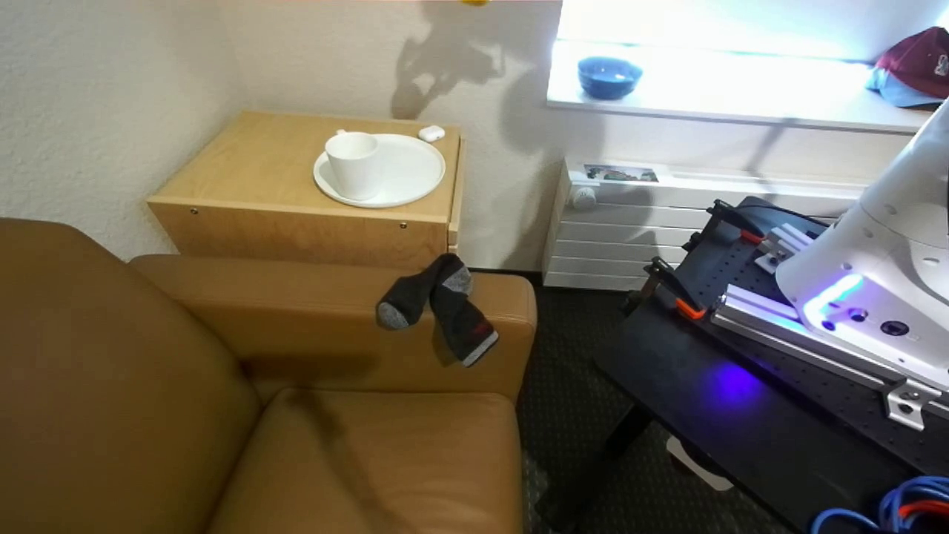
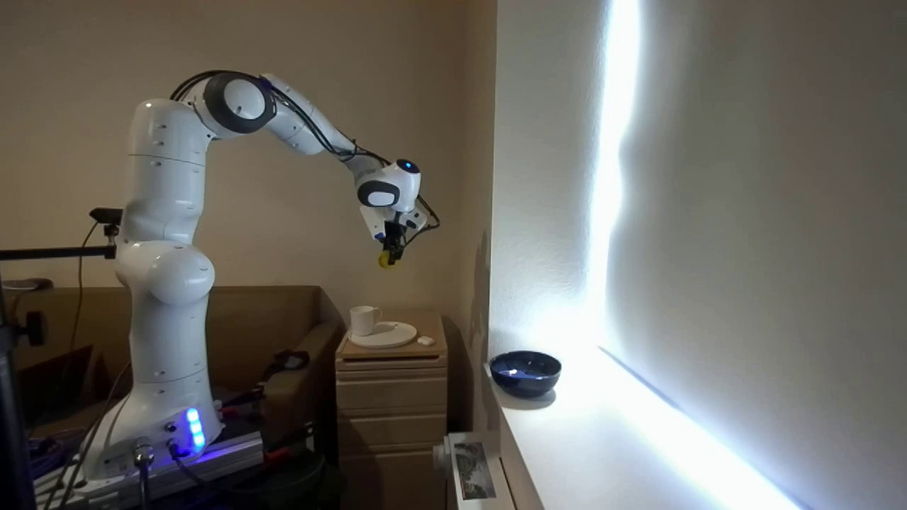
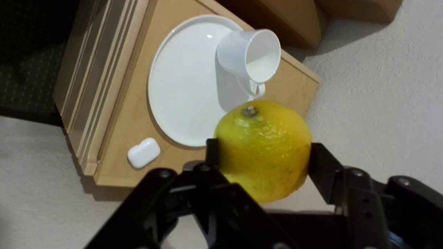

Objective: Pick the fruit in the bowl on the windowsill and put it on the plate on the drawer

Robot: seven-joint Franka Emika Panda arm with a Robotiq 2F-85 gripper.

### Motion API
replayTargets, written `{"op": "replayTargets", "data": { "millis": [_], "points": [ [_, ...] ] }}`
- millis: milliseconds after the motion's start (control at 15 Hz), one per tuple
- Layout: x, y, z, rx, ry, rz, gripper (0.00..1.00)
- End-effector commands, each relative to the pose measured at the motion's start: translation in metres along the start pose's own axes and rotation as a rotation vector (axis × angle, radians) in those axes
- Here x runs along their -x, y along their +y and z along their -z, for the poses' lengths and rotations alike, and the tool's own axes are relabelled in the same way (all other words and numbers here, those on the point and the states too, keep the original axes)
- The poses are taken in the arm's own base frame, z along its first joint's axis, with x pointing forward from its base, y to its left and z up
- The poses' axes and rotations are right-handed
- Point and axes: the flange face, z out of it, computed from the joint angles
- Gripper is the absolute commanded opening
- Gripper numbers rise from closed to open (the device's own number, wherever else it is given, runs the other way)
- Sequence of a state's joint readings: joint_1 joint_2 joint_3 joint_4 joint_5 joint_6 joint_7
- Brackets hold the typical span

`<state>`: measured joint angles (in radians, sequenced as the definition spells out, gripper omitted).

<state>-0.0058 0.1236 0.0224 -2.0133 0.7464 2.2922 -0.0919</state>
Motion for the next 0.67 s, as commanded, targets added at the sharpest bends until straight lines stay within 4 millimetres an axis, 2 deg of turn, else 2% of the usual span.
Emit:
{"op": "replayTargets", "data": {
  "millis": [0,200,333,400,467,600],
  "points": [
    [0.001,-0.018,-0.067,0.098,-0.146,0.052,0.41],
    [-0.004,-0.02,-0.114,0.295,-0.178,0.095,0.41],
    [-0.011,-0.022,-0.128,0.402,-0.152,0.123,0.41],
    [-0.014,-0.026,-0.12,0.383,-0.128,0.125,0.41],
    [0.0,-0.019,-0.129,0.368,-0.154,0.118,0.66],
    [-0.008,-0.022,-0.129,0.373,-0.14,0.125,0.66]
  ]
}}
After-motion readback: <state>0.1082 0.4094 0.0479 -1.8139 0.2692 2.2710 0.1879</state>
